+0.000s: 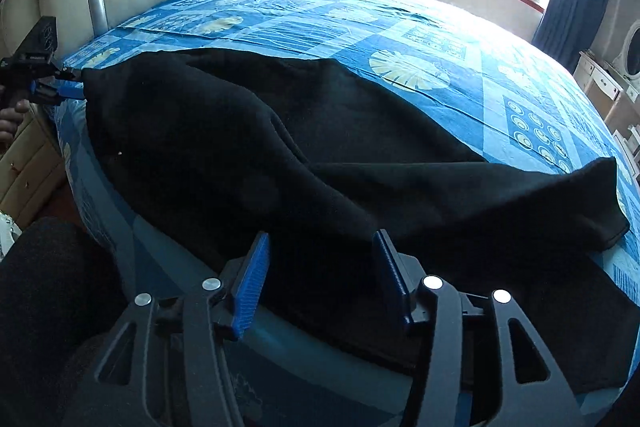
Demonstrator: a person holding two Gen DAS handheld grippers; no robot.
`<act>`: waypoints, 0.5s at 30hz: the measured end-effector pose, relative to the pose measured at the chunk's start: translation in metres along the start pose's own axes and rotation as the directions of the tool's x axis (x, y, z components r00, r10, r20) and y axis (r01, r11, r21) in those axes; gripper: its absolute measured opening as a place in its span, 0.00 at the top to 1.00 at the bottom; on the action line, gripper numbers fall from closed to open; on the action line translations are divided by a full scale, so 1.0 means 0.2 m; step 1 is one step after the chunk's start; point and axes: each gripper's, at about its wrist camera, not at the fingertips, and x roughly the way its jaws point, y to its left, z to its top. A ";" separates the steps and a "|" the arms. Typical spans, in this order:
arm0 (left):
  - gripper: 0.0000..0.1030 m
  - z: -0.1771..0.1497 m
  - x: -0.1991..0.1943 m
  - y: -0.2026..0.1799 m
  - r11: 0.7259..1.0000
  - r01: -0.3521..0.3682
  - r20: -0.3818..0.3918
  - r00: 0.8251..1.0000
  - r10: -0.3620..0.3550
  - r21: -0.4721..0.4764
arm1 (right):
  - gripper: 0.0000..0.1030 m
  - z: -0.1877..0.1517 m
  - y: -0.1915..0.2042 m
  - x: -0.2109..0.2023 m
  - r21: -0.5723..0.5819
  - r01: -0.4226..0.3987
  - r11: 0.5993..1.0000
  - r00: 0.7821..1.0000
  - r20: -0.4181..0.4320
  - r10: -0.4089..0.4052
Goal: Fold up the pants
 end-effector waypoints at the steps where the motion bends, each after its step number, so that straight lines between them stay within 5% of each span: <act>1: 0.51 -0.03 -0.02 0.01 0.999 0.032 0.013 0.999 -0.031 -0.034 | 0.48 -0.02 -0.01 -0.02 0.047 -0.029 0.998 1.000 -0.003 0.030; 4: 0.48 -0.11 -0.04 0.00 0.992 0.072 0.041 0.997 -0.068 -0.108 | 0.48 -0.06 -0.08 -0.05 0.255 -0.145 0.956 0.989 0.021 0.144; 8: 0.47 -0.13 0.00 -0.08 0.988 0.087 0.075 0.994 -0.078 -0.124 | 0.47 -0.12 -0.18 -0.03 0.511 -0.289 0.810 0.956 0.110 0.272; 12: 0.46 -0.12 0.09 -0.12 0.978 0.117 0.075 0.992 -0.106 -0.172 | 0.47 -0.15 -0.18 0.00 0.607 -0.331 0.723 0.941 0.155 0.301; 15: 0.46 -0.13 0.16 -0.16 0.983 0.083 0.055 0.996 -0.075 -0.166 | 0.47 -0.14 -0.17 0.02 0.629 -0.352 0.693 0.932 0.169 0.320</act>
